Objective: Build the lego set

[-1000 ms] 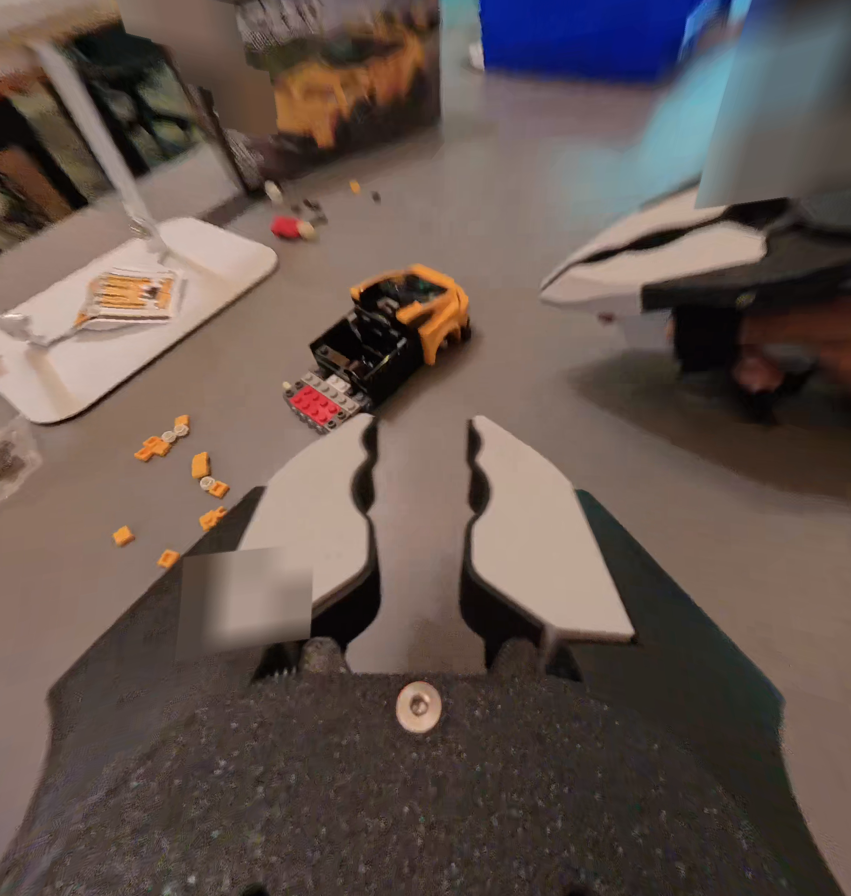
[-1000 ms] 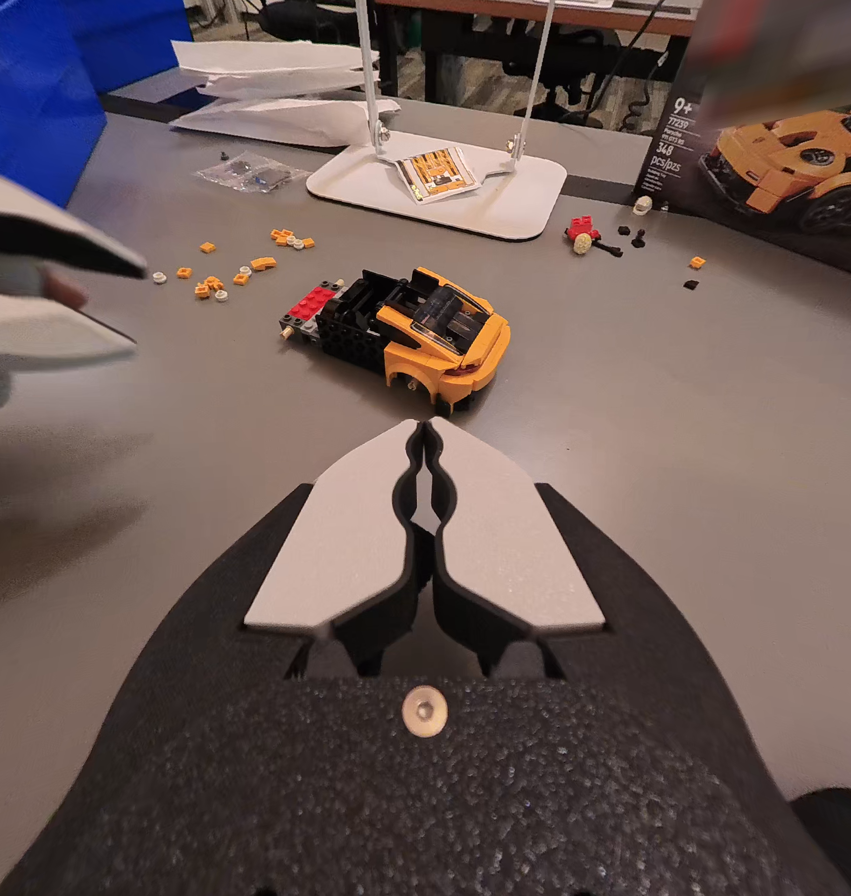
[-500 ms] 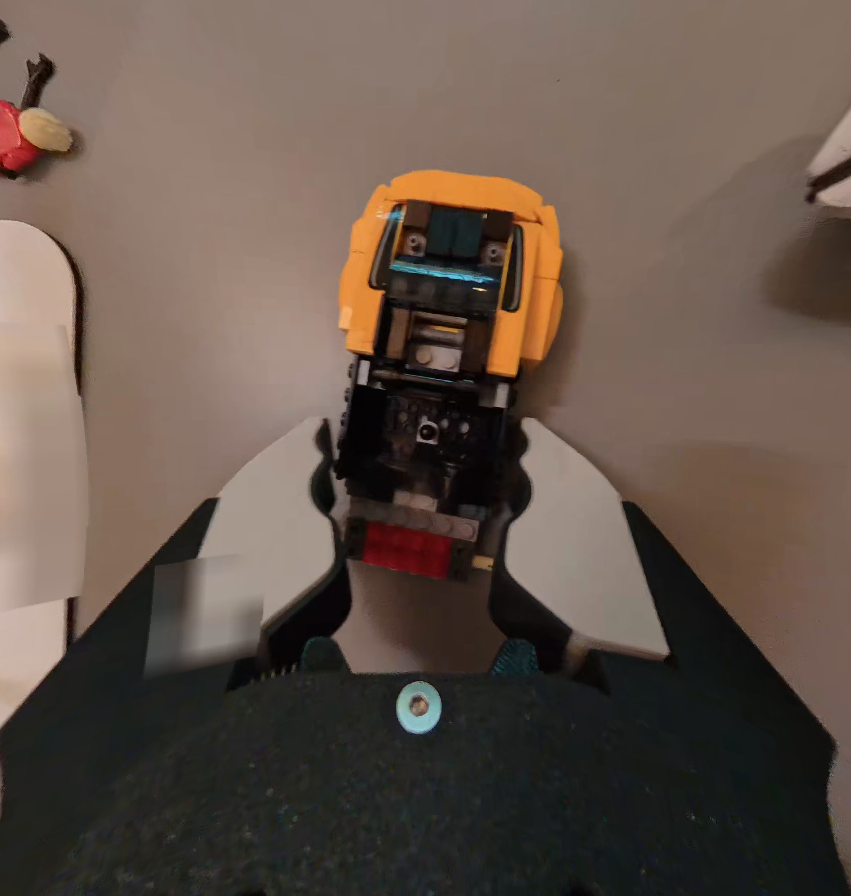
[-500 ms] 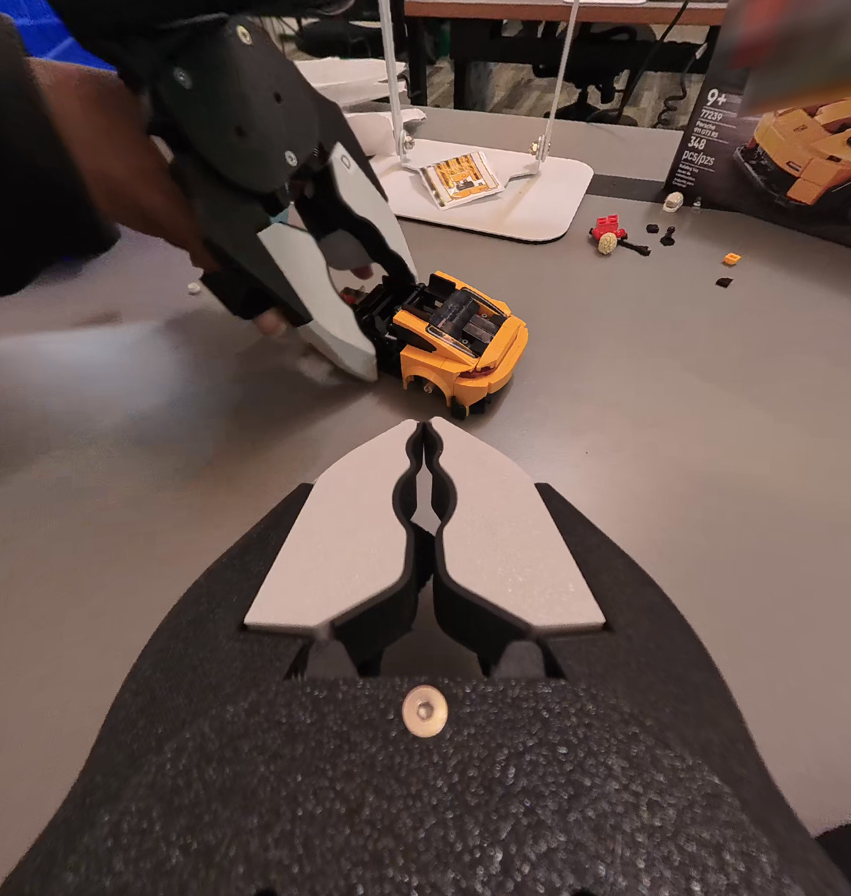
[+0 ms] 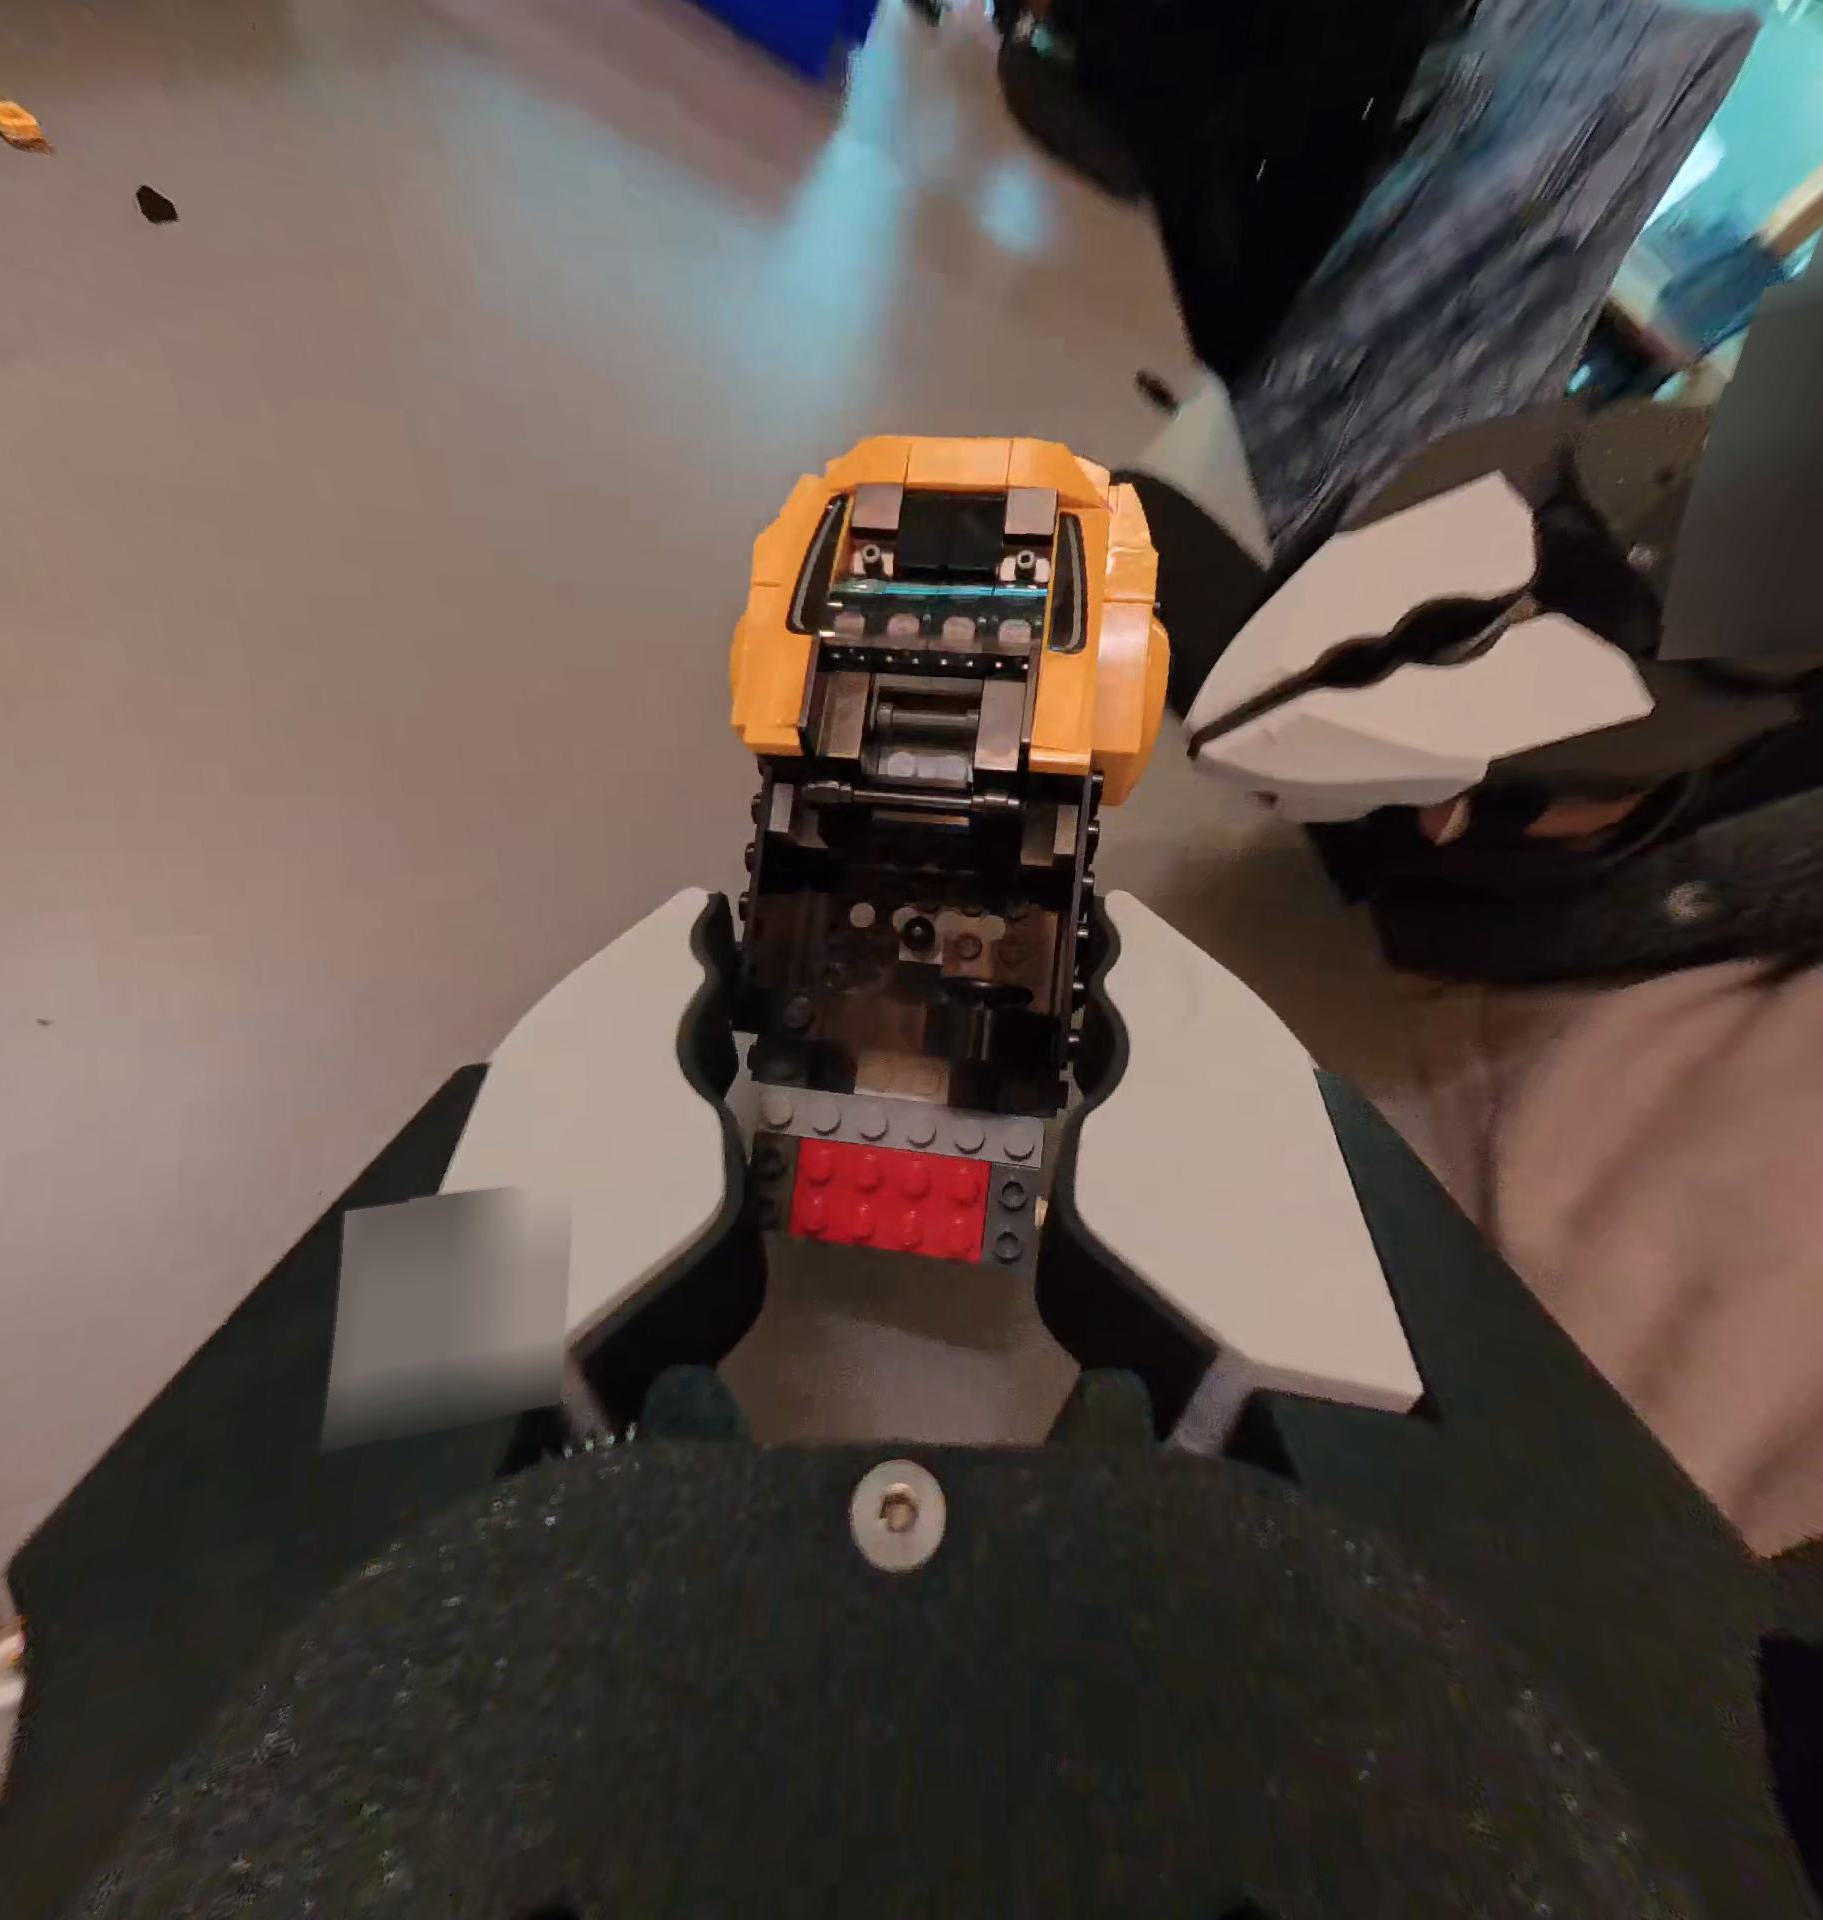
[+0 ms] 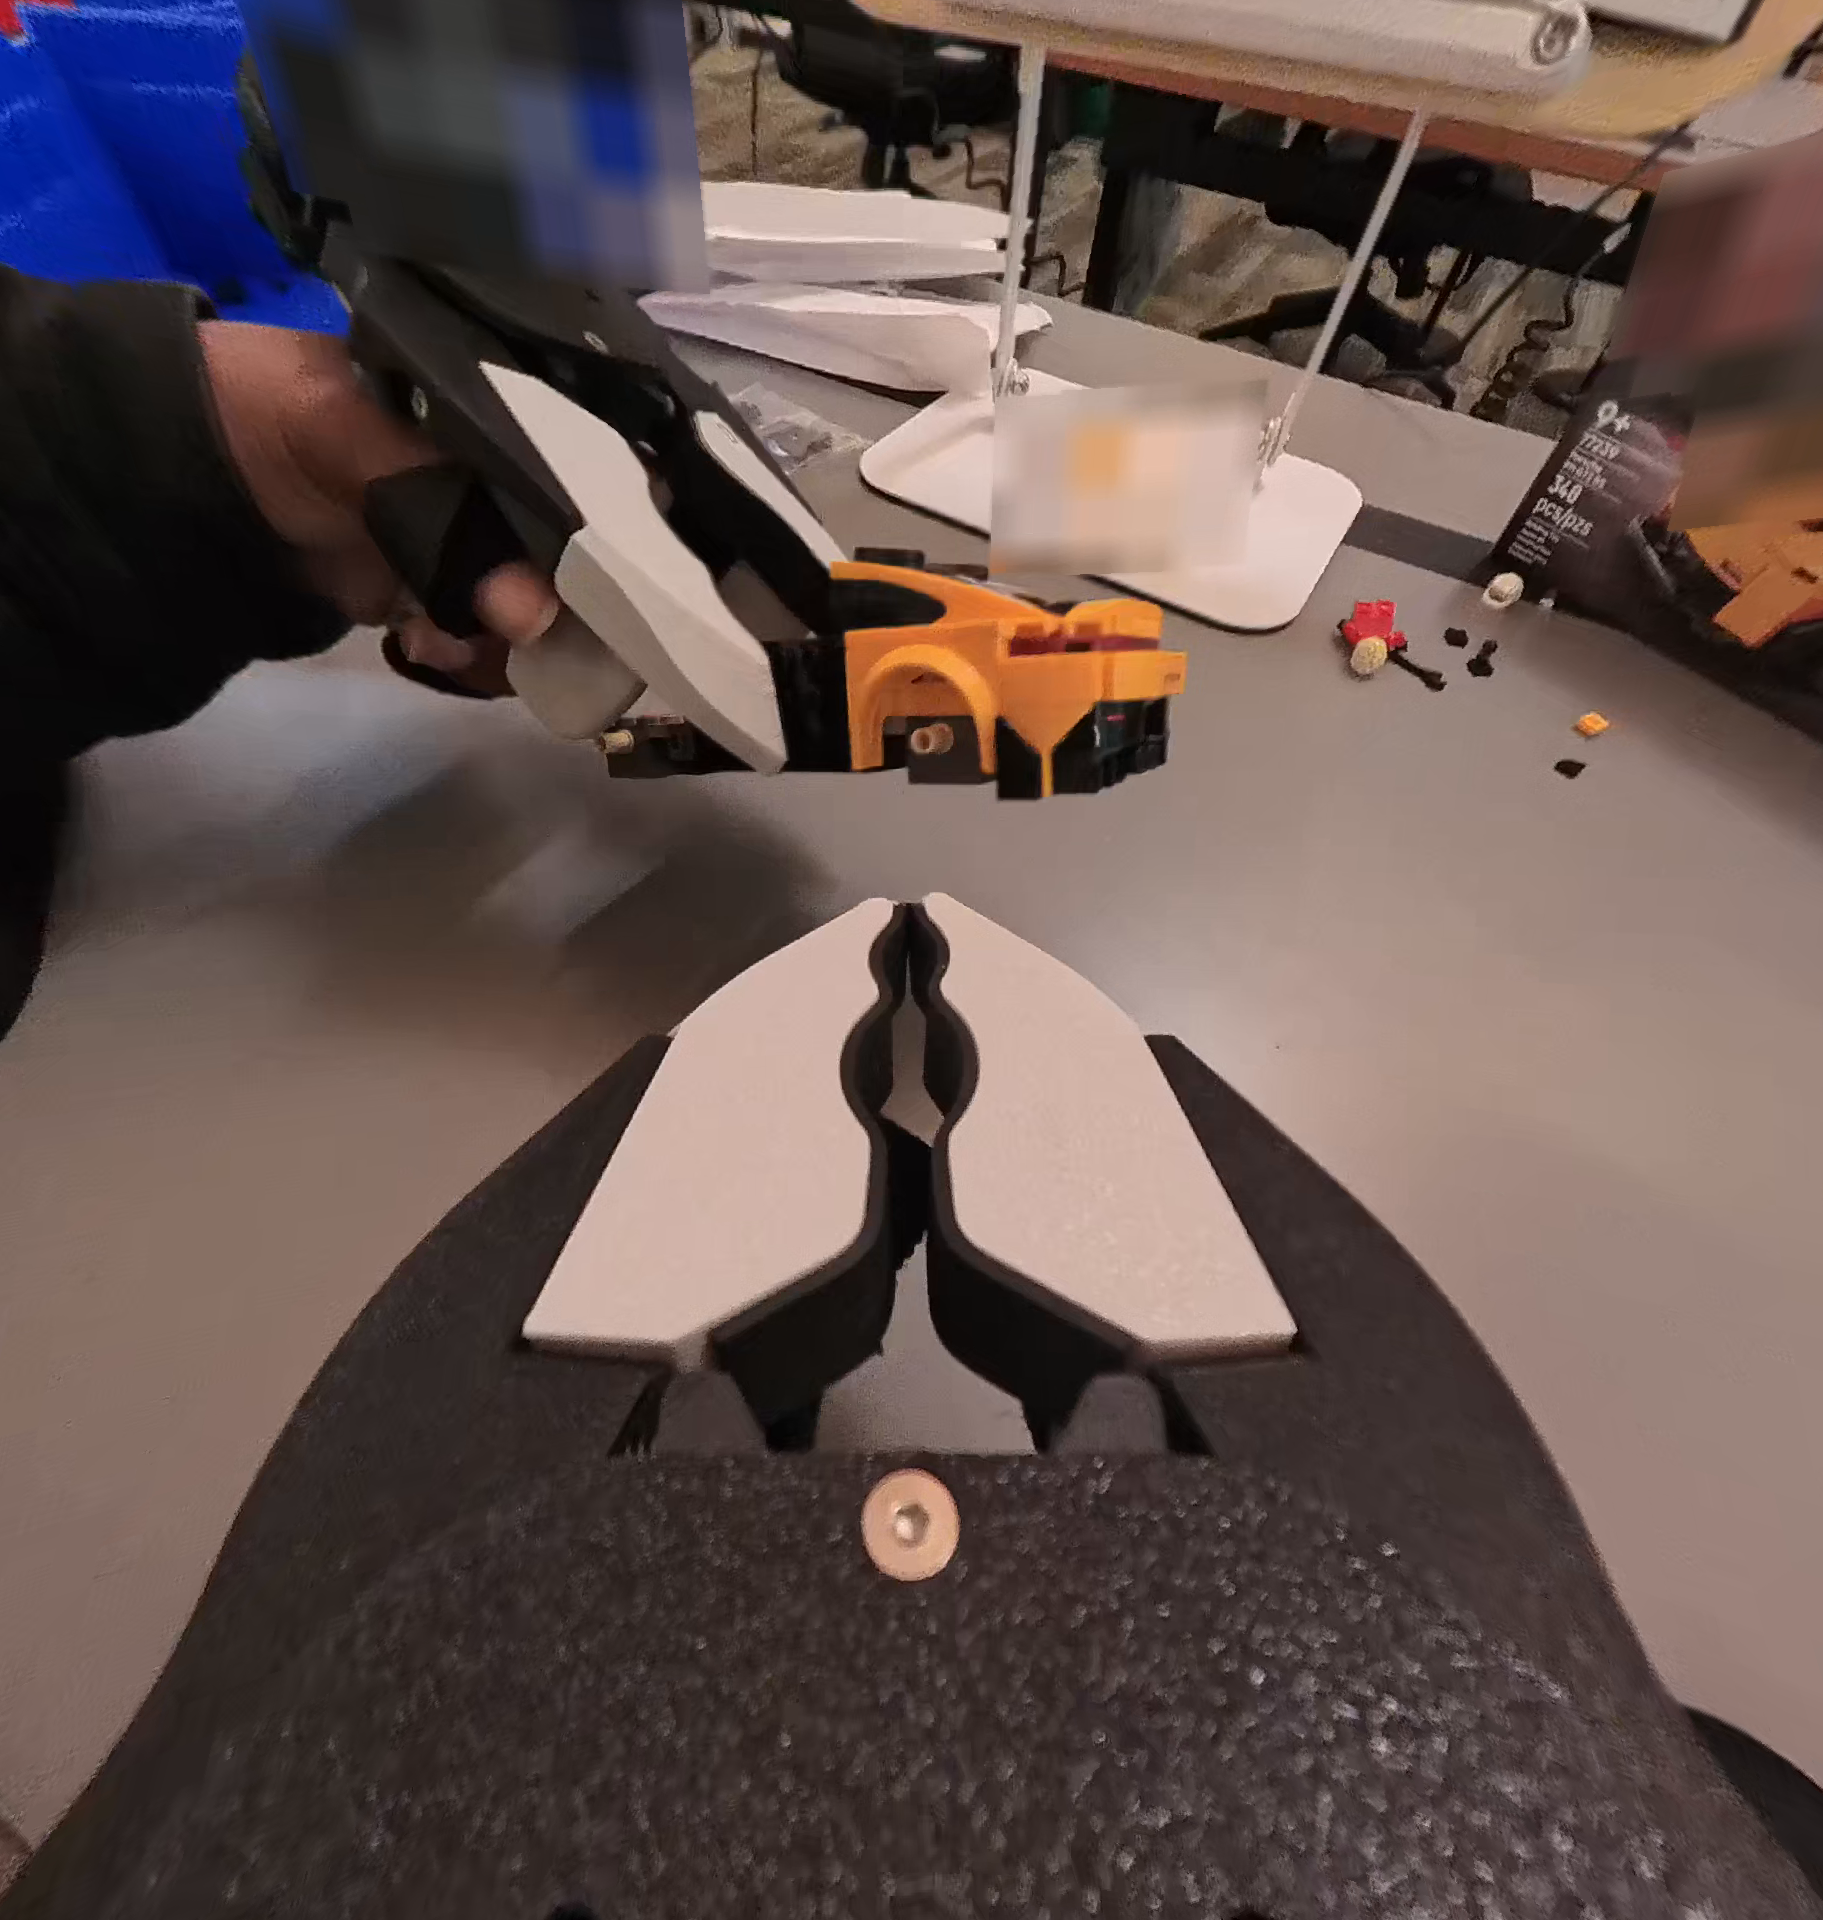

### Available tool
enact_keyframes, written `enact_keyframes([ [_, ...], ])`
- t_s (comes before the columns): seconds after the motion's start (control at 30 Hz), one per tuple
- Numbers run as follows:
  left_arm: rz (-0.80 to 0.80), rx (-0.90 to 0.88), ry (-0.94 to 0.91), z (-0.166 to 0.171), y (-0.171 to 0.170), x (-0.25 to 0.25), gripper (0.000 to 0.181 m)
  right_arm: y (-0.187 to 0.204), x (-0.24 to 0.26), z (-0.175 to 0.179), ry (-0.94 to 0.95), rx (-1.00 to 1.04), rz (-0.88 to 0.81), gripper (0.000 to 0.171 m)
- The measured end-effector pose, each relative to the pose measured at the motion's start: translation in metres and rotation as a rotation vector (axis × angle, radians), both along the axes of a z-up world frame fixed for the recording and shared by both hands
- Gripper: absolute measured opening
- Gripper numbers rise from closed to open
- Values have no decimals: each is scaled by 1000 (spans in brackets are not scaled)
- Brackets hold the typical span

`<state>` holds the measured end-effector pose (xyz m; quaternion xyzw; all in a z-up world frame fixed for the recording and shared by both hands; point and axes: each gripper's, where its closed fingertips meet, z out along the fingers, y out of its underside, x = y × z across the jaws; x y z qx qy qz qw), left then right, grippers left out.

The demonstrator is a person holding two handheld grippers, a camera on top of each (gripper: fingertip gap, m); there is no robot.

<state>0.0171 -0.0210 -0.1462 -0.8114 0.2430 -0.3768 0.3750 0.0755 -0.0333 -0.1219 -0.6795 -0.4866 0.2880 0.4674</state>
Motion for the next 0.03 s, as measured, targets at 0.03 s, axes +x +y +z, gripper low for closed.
enact_keyframes([
  [0.03,13,-14,-47,4,0,2,64,-2,0,3,-9,2,9,0],
])
